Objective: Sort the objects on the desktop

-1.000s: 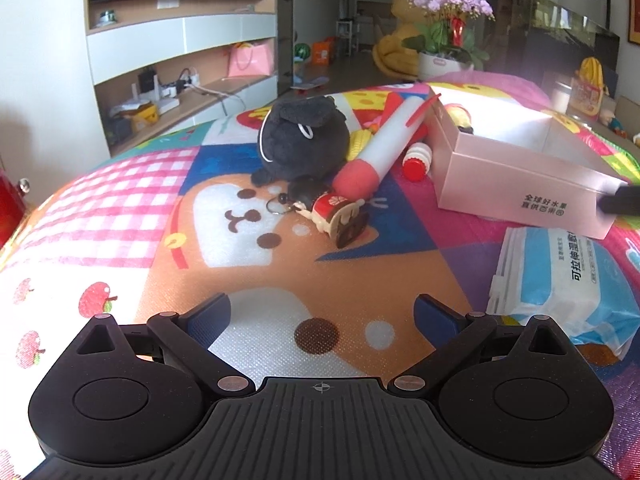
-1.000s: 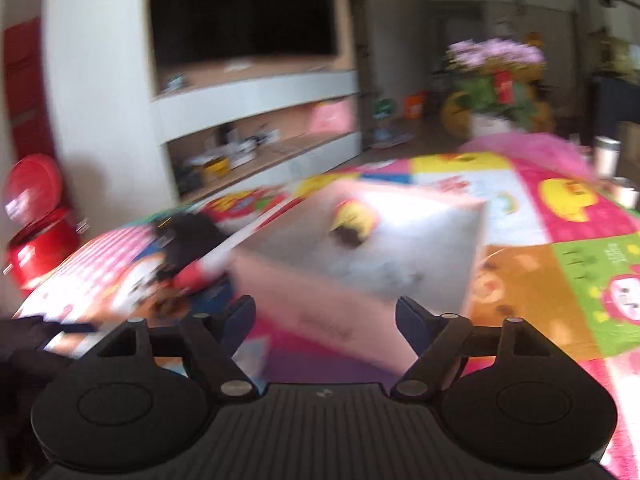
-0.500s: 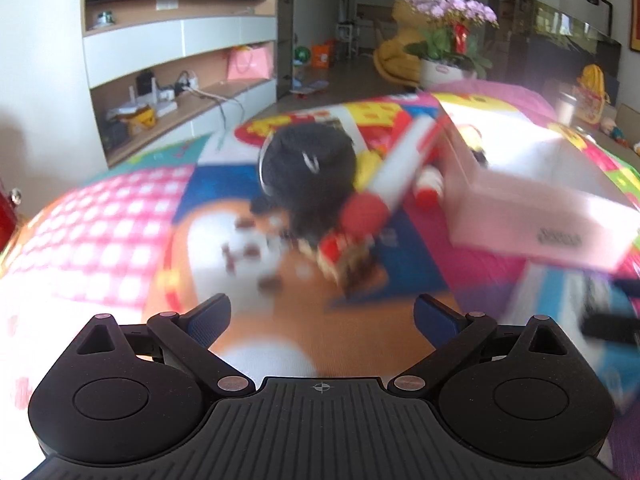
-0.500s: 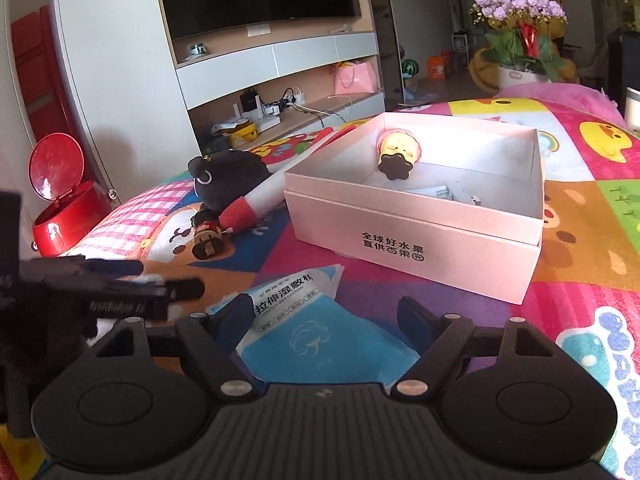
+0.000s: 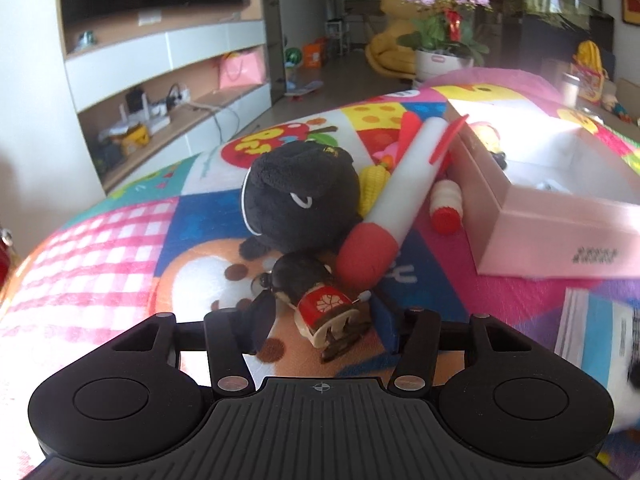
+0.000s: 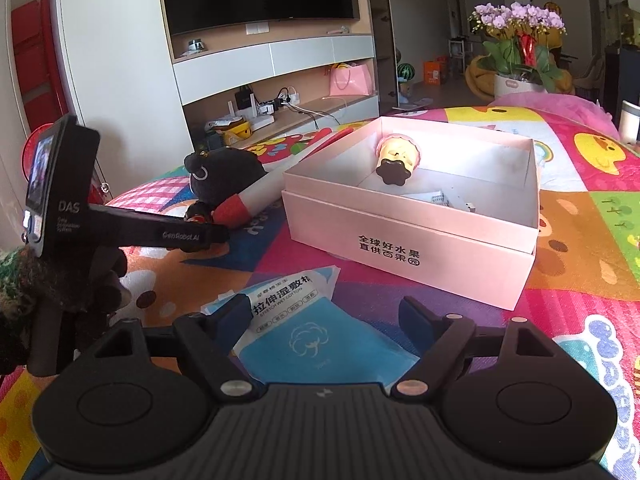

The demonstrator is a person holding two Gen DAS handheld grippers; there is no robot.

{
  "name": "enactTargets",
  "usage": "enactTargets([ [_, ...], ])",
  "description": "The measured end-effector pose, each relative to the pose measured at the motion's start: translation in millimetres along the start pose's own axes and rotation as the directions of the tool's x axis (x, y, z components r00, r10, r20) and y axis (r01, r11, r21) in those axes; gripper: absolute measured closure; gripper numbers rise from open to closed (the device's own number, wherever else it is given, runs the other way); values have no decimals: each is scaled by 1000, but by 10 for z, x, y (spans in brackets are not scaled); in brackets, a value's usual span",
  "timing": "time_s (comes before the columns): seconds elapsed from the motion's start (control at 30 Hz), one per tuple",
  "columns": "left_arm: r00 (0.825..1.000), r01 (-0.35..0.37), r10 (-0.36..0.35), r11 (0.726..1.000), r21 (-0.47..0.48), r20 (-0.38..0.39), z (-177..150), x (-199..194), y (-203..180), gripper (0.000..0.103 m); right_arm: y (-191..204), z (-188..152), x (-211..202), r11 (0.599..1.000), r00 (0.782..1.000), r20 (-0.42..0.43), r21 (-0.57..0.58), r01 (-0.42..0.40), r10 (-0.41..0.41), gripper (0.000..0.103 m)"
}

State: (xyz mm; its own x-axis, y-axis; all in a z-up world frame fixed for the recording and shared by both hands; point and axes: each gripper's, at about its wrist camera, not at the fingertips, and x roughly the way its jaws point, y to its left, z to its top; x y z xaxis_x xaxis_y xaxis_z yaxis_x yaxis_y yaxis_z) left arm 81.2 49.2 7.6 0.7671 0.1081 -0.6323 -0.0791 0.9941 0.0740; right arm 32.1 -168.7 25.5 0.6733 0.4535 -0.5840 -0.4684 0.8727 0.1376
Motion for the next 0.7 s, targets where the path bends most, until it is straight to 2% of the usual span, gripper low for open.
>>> enactTargets([
  [0.17, 996, 93, -93, 996, 5, -3, -156, -301, -44, 46, -46, -40, -107, 999, 999, 12, -17, 35, -35, 19],
  [0.3, 976, 218, -219, 975, 33, 1, -350, -622, -219, 45, -149, -104, -265, 995, 995, 27, -29, 94, -93, 14],
  [0.37, 968, 252, -252, 967, 42, -4, -434, -714, -305, 44, -223, -130, -340, 992, 992, 29, -22, 126, -125, 11],
  [0.4, 967, 253, -253, 966, 49, -4, -468, -743, -340, 41, -257, -145, -369, 990, 990, 26, -18, 140, -140, 10],
  [0.47, 972, 234, -235, 970, 65, 5, -515, -775, -380, 30, -309, -178, -416, 987, 987, 21, -11, 158, -158, 6],
  [0.6, 983, 181, -181, 981, 62, -7, -541, -744, -337, 23, -279, -240, -479, 991, 991, 21, -37, 130, -129, 2],
  [0.7, 990, 140, -140, 989, 45, -12, -538, -718, -252, 18, -123, -255, -483, 986, 993, 46, -116, 116, -111, 0],
])
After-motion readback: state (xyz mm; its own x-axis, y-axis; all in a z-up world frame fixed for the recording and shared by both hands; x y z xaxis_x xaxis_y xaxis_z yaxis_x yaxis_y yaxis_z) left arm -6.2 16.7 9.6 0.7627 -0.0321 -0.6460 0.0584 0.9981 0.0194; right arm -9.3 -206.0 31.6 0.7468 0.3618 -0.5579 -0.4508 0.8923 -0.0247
